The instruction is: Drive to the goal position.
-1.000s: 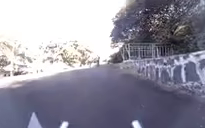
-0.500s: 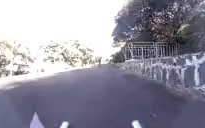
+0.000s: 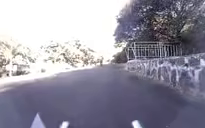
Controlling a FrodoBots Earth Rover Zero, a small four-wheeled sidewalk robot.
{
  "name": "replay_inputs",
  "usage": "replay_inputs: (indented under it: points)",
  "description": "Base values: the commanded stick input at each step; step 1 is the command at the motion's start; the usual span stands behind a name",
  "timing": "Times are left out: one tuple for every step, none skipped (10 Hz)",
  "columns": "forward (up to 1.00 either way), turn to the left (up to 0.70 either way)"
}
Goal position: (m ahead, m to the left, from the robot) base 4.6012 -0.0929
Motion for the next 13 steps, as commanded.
replay_inputs:
  points:
    - [0.7,0.0]
    - [0.7,0.0]
    - [0.7,0.0]
    - [0.7,0.0]
    - [0.7,-0.08]
    - [0.7,-0.22]
    - [0.7,-0.35]
    - [0.7,-0.35]
    - [0.7,-0.35]
    - [0.7,-0.35]
    - [0.7,-0.35]
    - [0.7,-0.35]
    - [0.7,-0.35]
